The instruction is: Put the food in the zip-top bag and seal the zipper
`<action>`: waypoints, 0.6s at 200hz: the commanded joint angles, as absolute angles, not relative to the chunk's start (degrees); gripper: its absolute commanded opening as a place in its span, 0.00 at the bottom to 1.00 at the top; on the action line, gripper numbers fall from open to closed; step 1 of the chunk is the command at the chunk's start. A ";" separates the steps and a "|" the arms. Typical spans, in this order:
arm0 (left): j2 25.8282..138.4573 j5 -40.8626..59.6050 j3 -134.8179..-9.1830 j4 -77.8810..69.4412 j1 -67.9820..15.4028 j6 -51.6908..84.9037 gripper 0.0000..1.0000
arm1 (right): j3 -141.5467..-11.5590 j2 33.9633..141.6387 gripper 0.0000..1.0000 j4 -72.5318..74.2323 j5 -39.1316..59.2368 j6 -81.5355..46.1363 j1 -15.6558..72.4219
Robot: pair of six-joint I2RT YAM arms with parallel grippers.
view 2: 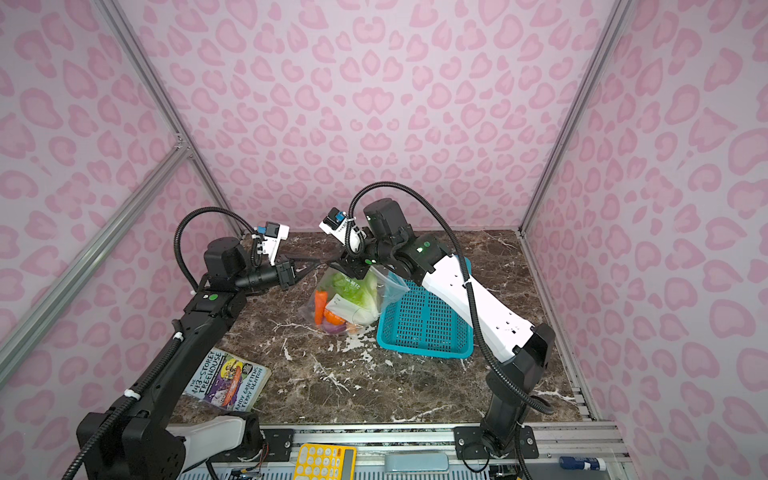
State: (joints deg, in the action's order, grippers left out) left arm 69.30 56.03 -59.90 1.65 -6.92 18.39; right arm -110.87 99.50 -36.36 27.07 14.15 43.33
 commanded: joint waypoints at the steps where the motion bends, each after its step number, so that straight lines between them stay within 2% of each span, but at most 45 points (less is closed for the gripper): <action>1: 69.49 57.30 -59.66 0.02 -7.41 18.81 0.04 | -111.27 101.29 0.44 -37.53 27.32 17.27 42.38; 31: 69.70 56.63 -59.42 0.73 -7.98 18.36 0.04 | -110.45 103.49 0.42 -39.81 25.04 14.54 38.84; 63: 71.31 56.52 -59.92 0.75 -8.50 18.74 0.04 | -104.46 100.65 0.67 -35.85 25.63 11.25 34.21; 83: 71.97 55.74 -59.94 1.56 -8.91 18.64 0.04 | -101.77 99.48 0.73 -33.20 24.02 10.74 31.33; 104: 72.37 53.99 -60.04 2.44 -9.31 18.47 0.14 | -101.29 101.82 0.77 -31.81 24.70 9.40 26.81; 120: 72.96 53.79 -60.28 2.64 -9.58 18.91 0.27 | -102.79 106.14 0.77 -30.81 27.08 7.15 23.10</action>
State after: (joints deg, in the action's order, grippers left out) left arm 72.29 54.85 -59.68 2.07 -9.26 18.61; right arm -101.91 101.36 -33.85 25.47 10.81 27.11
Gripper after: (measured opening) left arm 0.196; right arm 0.776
